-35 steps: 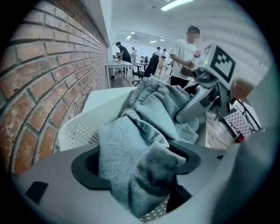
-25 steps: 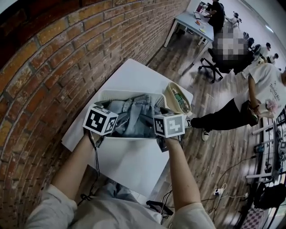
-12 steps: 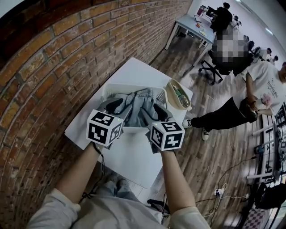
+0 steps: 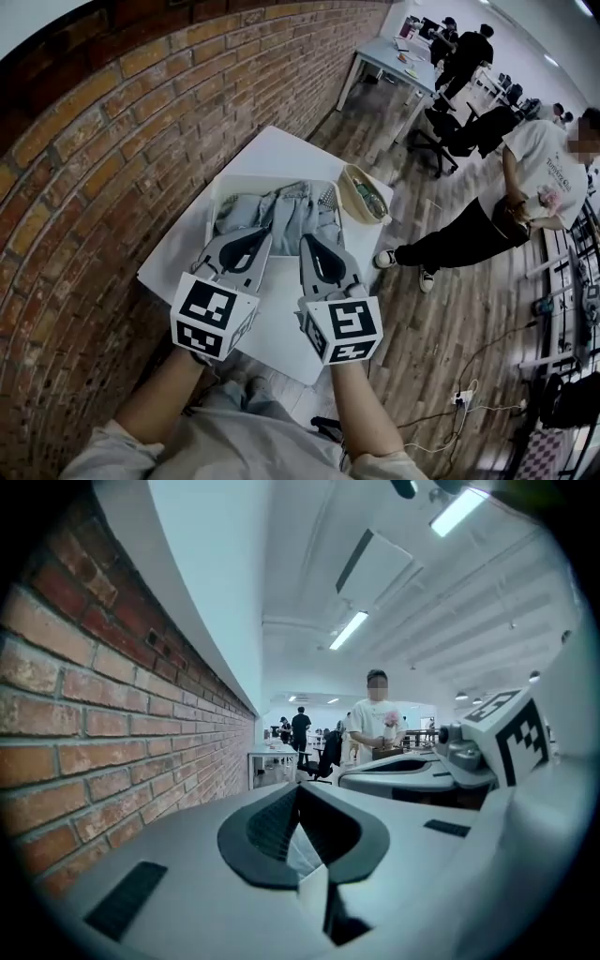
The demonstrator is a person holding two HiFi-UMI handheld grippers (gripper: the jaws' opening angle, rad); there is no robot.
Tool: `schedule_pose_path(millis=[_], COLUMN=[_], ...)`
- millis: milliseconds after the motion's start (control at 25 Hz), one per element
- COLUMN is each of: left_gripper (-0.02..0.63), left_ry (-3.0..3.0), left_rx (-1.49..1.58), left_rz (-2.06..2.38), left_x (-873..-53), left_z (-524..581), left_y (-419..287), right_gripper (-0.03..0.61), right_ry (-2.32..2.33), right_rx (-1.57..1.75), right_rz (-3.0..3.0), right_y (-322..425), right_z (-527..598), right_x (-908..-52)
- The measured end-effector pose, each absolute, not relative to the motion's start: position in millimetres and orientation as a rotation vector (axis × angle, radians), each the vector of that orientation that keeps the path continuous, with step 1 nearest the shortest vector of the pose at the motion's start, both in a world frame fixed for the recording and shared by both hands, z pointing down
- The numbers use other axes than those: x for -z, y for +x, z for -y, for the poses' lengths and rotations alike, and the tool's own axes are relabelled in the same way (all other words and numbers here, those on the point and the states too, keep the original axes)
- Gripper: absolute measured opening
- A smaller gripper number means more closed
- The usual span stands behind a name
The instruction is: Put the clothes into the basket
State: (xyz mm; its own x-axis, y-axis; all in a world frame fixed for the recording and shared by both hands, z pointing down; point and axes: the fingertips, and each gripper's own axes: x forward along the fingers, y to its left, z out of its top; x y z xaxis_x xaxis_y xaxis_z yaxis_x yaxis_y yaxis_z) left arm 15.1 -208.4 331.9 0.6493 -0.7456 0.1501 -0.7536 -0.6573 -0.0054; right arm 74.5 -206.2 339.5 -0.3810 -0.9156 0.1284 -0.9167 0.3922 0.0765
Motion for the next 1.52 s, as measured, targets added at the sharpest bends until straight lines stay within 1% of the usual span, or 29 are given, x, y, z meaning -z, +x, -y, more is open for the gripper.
schedule_pose_path(millis=[440,840,1240,1520], left_gripper=[0.009,0.008,0.008,0.008], left_ry=[2.857,2.873,2.847,2.860], left_rx=[-0.191,-0.201,-0.187,-0.179], left_rz=[1.341,1.351,1.283,1.249], left_x=[-303,-298,-312,-323], left_z=[132,82,75,86], left_y=[5,-7,-16,-19], right_gripper=[0.008,0.008,0.006,0.006], right_ry=[1.656,1.651,1.700,1.769], right_rx=[0.186,0.199,0.089,0.079], right_rz=[2.512,2.522,2.513,2.484], right_y=[63,52,35,36], right_z=[129,75,63,69], right_x=[-297,-286,-306,-314])
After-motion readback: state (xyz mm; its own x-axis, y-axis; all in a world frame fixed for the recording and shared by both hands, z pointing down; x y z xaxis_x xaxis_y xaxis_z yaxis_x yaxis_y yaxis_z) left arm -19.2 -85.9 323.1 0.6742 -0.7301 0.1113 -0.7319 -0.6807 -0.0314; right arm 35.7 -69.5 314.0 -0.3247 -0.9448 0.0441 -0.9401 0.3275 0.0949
